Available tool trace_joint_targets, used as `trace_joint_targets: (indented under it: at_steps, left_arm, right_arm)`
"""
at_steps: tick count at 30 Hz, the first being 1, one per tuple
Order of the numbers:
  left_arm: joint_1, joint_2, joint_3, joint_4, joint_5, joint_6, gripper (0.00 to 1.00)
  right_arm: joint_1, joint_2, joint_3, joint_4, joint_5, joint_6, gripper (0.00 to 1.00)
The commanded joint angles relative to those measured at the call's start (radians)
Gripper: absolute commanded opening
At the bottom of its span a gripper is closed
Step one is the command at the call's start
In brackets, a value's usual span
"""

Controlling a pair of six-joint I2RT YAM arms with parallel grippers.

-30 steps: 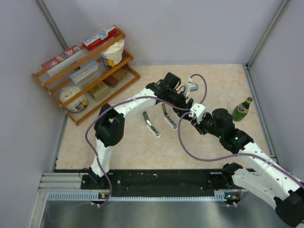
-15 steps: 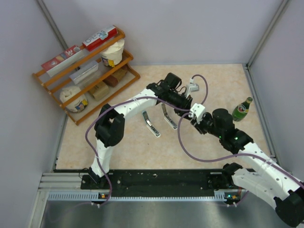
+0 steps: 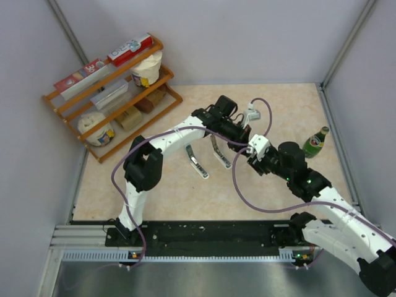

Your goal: Load the staples into the stapler

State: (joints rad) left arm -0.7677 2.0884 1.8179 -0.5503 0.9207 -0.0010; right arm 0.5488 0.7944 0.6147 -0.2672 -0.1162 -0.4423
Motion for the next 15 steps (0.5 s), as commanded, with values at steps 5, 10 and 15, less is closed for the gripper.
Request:
trace_joint_targets:
  at_steps: [5, 10, 15]
  left_arm:
    - [0.030, -0.014, 0.027, 0.027, -0.006, 0.006, 0.00]
    - [0.085, -0.034, 0.037, 0.067, 0.017, -0.083, 0.00]
    - [0.100, -0.037, 0.027, 0.079, 0.038, -0.100, 0.00]
  right_arm:
    - [-0.018, -0.070, 0.026, -0.004, 0.006, -0.019, 0.59]
    - [-0.024, -0.069, 0.011, -0.012, 0.046, -0.059, 0.61]
    - [-0.024, -0.020, 0.016, -0.004, 0.070, -0.078, 0.63]
